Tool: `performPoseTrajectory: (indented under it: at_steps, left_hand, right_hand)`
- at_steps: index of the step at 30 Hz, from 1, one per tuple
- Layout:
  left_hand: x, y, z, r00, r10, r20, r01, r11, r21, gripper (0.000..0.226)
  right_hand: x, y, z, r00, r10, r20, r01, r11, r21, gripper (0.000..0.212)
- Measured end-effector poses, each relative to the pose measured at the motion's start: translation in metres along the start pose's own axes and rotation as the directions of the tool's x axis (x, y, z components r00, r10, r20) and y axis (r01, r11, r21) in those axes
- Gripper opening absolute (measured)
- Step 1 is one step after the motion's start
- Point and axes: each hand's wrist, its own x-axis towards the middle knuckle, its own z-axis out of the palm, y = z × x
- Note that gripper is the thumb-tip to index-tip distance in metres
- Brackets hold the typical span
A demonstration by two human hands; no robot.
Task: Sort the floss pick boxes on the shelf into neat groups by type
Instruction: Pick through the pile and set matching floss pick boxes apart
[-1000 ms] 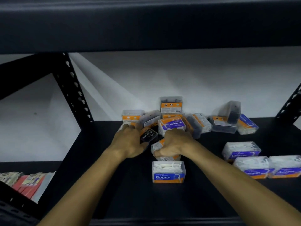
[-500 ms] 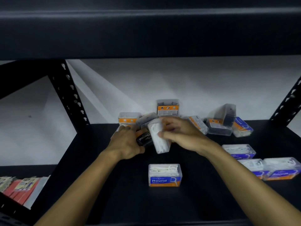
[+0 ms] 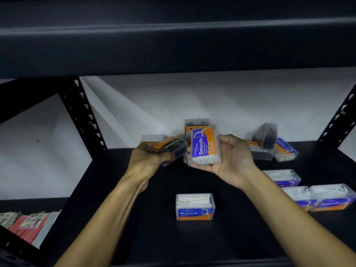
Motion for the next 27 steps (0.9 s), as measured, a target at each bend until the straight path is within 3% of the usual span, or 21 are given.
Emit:
performPoseTrajectory:
  at_steps: [2, 5, 8, 11, 14, 18, 20, 22, 27]
  left_hand:
    - [-0.004, 0.001, -0.002, 0.996, -0.064, 0.065, 0.076, 0.974, -0.213, 0.052]
    - [-0.005, -0.002, -0.007, 0.969, -0.106, 0.223, 0.200, 0.867, -0.457, 0.067]
    - [-0.003, -0.008, -0.014, 0.959, -0.073, 0.275, 0.220, 0.805, -0.551, 0.077]
    - [-0.004, -0.010, -0.024, 0.950, -0.041, 0.310, 0.232, 0.756, -0.612, 0.065]
    - [-0.004, -0.006, -0.035, 0.950, -0.023, 0.312, 0.227, 0.736, -0.637, 0.045]
    - [-0.001, -0.006, -0.049, 0.987, -0.028, 0.156, 0.096, 0.888, -0.450, 0.045]
    - [-0.003, -0.004, -0.054, 0.996, -0.008, 0.084, 0.039, 0.928, -0.371, 0.031]
    - [-0.009, -0.001, -0.060, 0.999, -0.017, 0.048, 0.034, 0.928, -0.370, 0.027]
    - [-0.021, -0.001, -0.082, 0.993, -0.101, 0.060, 0.117, 0.869, -0.481, 0.034]
  right_hand:
    - [0.000, 0.001, 0.003, 1.000, -0.002, -0.010, 0.002, 1.000, -0.023, 0.056]
    - [0.000, 0.005, 0.008, 0.990, -0.075, -0.120, 0.047, 0.974, -0.220, 0.048]
    - [0.001, 0.007, 0.011, 0.959, -0.167, -0.229, 0.093, 0.948, -0.303, 0.043]
    - [0.002, 0.005, 0.010, 0.925, -0.226, -0.304, 0.096, 0.916, -0.389, 0.038]
    - [0.001, 0.002, 0.009, 0.915, -0.270, -0.299, 0.117, 0.888, -0.444, 0.039]
    - [-0.001, -0.001, 0.014, 0.920, -0.283, -0.272, 0.162, 0.906, -0.392, 0.028]
    - [-0.001, 0.000, 0.016, 0.929, -0.283, -0.237, 0.189, 0.916, -0.354, 0.020]
    - [-0.002, 0.002, 0.018, 0.943, -0.279, -0.181, 0.212, 0.923, -0.320, 0.009]
    - [-0.003, 0.012, 0.021, 0.974, -0.202, -0.102, 0.177, 0.961, -0.214, 0.026]
